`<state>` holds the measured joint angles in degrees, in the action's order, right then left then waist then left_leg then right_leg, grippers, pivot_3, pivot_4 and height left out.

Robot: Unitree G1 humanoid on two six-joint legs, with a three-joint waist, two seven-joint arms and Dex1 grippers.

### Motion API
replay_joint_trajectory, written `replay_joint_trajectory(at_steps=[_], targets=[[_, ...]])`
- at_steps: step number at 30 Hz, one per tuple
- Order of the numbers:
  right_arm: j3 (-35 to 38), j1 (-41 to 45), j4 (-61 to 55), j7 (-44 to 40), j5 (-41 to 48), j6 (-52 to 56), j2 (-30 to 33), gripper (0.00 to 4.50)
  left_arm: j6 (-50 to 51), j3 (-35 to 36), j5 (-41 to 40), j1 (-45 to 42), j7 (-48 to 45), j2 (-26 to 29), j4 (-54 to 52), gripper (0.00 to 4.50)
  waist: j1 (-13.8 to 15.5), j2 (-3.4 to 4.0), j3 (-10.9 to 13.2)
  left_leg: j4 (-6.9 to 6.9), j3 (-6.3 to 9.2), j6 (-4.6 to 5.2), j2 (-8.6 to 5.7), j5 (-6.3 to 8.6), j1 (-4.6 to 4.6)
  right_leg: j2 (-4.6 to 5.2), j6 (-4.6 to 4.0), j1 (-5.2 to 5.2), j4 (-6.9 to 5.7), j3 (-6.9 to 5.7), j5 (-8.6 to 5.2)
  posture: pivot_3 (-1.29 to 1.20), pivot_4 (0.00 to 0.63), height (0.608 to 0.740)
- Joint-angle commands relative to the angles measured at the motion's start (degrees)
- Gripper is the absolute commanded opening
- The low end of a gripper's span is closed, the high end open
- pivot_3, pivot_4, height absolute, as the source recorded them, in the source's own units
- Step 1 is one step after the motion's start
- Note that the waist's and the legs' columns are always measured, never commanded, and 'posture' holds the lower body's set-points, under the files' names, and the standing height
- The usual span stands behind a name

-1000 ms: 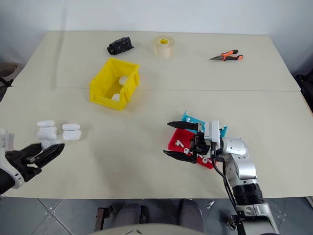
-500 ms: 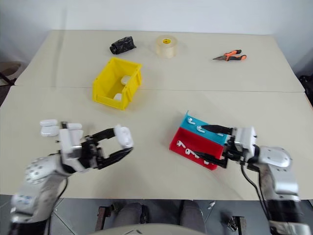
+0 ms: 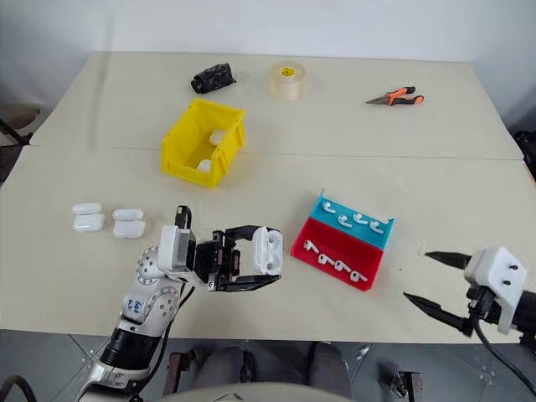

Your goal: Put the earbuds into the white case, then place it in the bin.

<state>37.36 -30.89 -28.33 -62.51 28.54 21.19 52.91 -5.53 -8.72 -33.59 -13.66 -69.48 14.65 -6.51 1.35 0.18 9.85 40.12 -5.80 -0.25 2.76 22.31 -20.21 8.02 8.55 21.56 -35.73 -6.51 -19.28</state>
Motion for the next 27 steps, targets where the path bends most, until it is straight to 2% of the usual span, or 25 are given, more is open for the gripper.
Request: replay_joint_trajectory(at_steps=[1,5,8,16,19,27], targets=[[0.09,0.58,-9.74,3.81,2.62,12.09,4.34,4.5,1.37,1.44,-1.54,-1.46,-1.19,0.84,1.34,2.82,-0.02,-0.04,0.02,0.01,0.07,0.0,0.0,0.0,0.01,-0.01,0.0,-0.01,0.0,0.0,0.0,0.0,0.15,0.74],[-8.2,7.9,-13.33,9.25,2.63,19.77,8.25,4.5,0.28,1.4,1.6,-1.14,-0.5,1.68,2.25,2.82,0.07,-0.1,0.0,0.08,0.46,0.0,-0.01,0.0,0.0,-0.01,0.0,-0.07,0.05,0.02,0.0,0.0,0.15,0.74],[-17.13,18.26,-14.73,13.17,4.05,26.44,10.8,4.5,1.8,0.79,3.15,-1.56,1.88,1.89,0.48,2.82,0.24,-0.09,0.0,0.08,0.47,0.0,-0.06,0.0,-0.06,0.0,0.0,-0.06,0.06,-0.03,0.0,0.0,0.15,0.74],[-34.52,35.42,-15.71,20.66,1.63,40.78,13.82,4.5,3.6,-1.83,4.01,0.25,5.26,0.8,-4.17,2.82,0.02,-0.13,0.03,0.13,0.5,0.0,-0.07,0.0,-0.22,0.02,0.0,-0.06,0.1,-0.2,0.0,0.0,0.15,0.74],[-39.95,39.55,-15.17,22.06,-1.29,43.41,15.87,4.5,2.94,-2.76,4.86,-0.49,5.91,-0.35,-3.57,2.82,0.12,-0.12,0.02,0.16,0.5,0.0,-0.07,0.0,-0.27,0.02,0.0,-0.06,0.08,-0.3,0.0,0.0,0.15,0.74],[-47.47,46.15,-14.54,20.39,-4.16,45.28,19.02,4.5,1.45,-4.97,6.41,-1.84,5.78,-2.78,-1.8,2.82,0.01,-0.12,0.02,0.19,0.49,0.0,-0.07,0.0,-0.32,0.02,0.0,-0.05,0.09,-0.31,0.0,0.0,0.15,0.74]])
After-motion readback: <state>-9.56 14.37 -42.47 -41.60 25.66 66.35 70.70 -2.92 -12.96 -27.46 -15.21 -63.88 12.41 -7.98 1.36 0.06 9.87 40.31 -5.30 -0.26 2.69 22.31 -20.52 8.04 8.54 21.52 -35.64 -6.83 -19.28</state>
